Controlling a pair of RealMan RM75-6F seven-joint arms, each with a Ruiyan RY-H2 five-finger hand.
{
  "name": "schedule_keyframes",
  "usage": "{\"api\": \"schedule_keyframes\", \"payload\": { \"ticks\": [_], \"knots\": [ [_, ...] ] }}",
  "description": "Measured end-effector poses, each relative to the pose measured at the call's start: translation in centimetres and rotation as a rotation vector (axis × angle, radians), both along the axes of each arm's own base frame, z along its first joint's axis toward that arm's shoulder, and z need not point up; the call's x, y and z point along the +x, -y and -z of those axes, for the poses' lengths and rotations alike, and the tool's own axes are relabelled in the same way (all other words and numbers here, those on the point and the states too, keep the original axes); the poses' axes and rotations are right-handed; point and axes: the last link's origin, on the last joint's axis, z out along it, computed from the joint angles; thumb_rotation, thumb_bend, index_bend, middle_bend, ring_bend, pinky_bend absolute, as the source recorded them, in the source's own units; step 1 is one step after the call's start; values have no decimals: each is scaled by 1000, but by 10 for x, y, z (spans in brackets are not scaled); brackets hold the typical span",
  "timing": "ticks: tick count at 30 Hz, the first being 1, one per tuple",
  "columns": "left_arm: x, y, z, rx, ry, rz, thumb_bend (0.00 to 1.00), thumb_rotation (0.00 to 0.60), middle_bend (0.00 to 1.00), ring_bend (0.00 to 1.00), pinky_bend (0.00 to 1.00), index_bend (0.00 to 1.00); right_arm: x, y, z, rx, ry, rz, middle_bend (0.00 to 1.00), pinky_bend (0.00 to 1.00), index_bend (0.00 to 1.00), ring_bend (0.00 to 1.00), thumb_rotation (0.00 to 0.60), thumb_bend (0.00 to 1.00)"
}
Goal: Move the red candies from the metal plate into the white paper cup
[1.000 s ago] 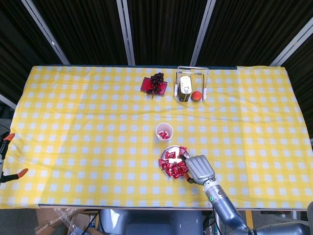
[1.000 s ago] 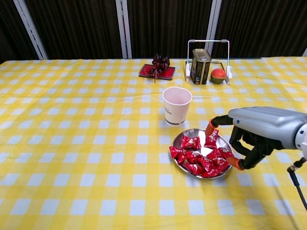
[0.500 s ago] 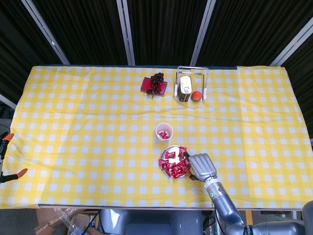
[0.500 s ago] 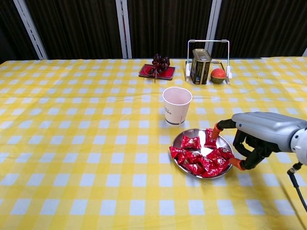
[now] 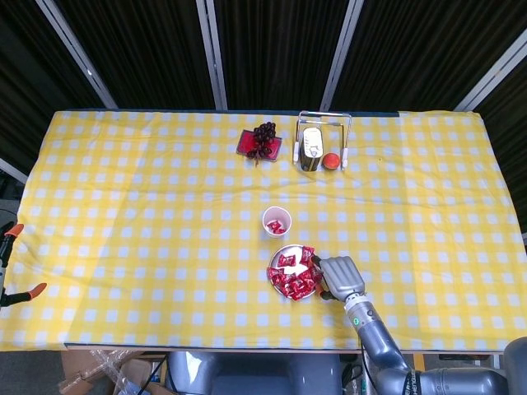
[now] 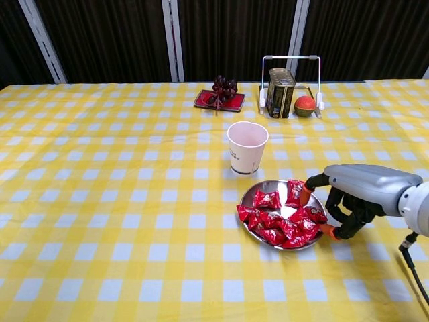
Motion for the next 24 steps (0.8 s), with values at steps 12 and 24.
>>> {"api": "schedule_keyframes", "payload": {
  "ticks": [12,24],
  "knots": [
    [0,0,0,-2,1,-1,9,600,0,0,0,0,-2,-1,7,14,27,17,815,1000,530,960,600,512],
    [0,-1,0,-1,3,2,9,600,0,0,0,0,17,-3,2,-1,80,-30,815,1000,542,960,600,569]
  ]
}}
